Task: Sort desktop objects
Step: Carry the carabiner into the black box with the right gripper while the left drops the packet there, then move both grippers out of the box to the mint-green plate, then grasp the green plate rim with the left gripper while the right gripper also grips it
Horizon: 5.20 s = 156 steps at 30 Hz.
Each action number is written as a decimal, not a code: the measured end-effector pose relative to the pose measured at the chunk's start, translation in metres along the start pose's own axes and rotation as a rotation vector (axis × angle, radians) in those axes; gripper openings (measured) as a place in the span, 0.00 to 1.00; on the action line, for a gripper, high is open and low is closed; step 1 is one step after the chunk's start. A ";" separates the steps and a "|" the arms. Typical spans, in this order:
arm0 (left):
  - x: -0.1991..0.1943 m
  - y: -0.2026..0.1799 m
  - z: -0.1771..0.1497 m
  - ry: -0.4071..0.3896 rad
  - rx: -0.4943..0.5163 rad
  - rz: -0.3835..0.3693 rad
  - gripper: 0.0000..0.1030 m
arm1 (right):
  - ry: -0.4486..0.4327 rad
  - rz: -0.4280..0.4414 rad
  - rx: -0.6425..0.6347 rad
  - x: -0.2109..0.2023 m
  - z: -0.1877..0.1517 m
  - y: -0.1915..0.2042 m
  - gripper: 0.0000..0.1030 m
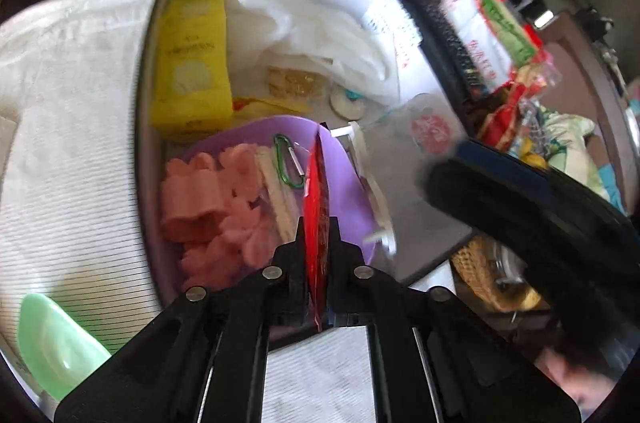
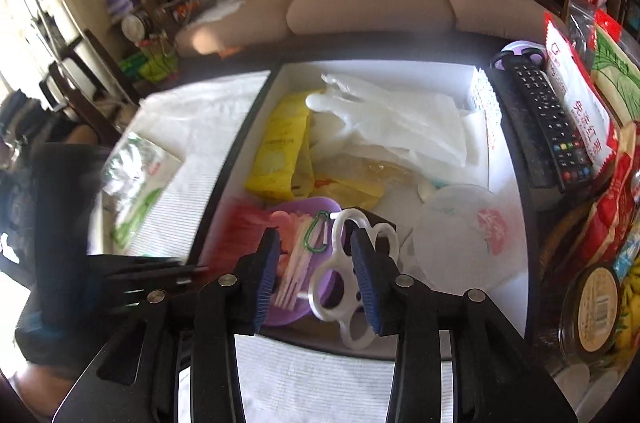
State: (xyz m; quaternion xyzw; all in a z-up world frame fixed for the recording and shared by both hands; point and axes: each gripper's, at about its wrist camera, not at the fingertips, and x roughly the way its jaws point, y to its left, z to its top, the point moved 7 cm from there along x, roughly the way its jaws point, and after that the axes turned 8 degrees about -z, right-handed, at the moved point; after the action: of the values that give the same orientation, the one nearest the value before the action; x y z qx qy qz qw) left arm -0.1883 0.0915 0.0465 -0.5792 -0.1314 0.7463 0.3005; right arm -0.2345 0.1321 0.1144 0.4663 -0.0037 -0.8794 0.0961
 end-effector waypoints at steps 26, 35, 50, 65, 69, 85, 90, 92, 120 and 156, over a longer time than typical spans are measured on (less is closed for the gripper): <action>-0.212 0.147 -0.151 -0.289 -0.132 0.141 1.00 | -0.063 0.163 -0.070 -0.041 -0.033 0.113 0.67; -0.285 0.299 -0.241 -0.488 -0.493 0.176 1.00 | -0.005 0.271 -0.161 -0.022 -0.083 0.221 0.77; -0.262 0.382 -0.267 -0.564 -0.716 -0.072 1.00 | 0.026 0.322 -0.240 0.069 -0.127 0.371 0.77; -0.245 0.396 -0.260 -0.588 -0.859 -0.342 1.00 | 0.171 0.375 -0.193 0.142 -0.161 0.414 0.78; -0.283 0.375 -0.249 -0.675 -0.754 -0.429 1.00 | 0.209 0.417 -0.154 0.133 -0.164 0.403 0.78; -0.293 0.318 -0.218 -0.622 -0.559 -0.528 1.00 | 0.258 0.541 -0.204 0.074 -0.222 0.381 0.60; -0.332 0.367 -0.237 -0.651 -0.554 0.016 1.00 | 0.204 0.506 -0.187 0.057 -0.196 0.341 0.68; -0.325 0.376 -0.242 -0.586 -0.551 0.173 1.00 | 0.158 0.469 -0.178 0.048 -0.183 0.328 0.70; -0.157 0.230 -0.214 -0.184 -0.198 0.119 0.44 | 0.139 0.150 -0.052 0.096 -0.185 0.228 0.12; -0.185 -0.017 -0.012 -0.316 0.025 -0.186 0.57 | -0.215 0.216 0.119 -0.026 -0.014 0.028 0.17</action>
State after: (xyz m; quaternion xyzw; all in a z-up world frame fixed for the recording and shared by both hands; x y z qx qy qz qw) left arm -0.1443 -0.0078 0.1976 -0.4361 -0.2209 0.7986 0.3510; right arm -0.2044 0.1097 0.1303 0.3711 -0.1161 -0.9071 0.1611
